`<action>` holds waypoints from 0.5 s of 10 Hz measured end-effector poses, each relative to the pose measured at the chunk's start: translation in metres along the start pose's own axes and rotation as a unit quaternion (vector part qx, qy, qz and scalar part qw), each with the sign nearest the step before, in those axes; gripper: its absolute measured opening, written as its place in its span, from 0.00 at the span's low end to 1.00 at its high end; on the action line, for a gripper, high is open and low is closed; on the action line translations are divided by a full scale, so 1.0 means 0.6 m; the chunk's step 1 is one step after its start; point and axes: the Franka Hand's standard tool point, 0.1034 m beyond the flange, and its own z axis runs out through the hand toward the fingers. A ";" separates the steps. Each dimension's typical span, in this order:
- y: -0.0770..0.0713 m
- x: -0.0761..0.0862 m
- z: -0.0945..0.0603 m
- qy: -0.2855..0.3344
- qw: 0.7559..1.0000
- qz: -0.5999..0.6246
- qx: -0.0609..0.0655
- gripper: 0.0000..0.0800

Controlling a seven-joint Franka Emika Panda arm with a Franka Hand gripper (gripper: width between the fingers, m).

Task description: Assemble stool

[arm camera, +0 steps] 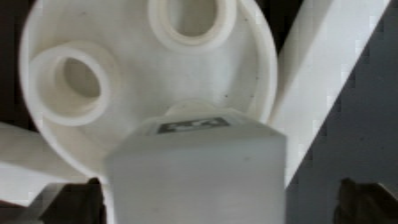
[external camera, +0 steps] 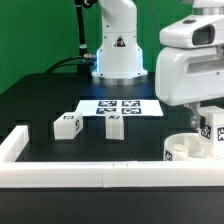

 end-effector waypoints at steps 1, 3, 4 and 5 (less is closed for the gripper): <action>0.000 0.000 0.000 0.000 1.000 0.009 0.000 0.81; 0.001 0.000 0.000 0.000 0.999 0.033 0.000 0.51; 0.001 0.000 0.000 0.000 0.997 0.073 0.001 0.42; 0.001 0.000 0.000 0.000 0.994 0.107 0.001 0.42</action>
Offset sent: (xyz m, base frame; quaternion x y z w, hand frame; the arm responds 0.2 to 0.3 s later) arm 0.0000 0.0000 0.0000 0.0000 0.0000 0.1296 0.9916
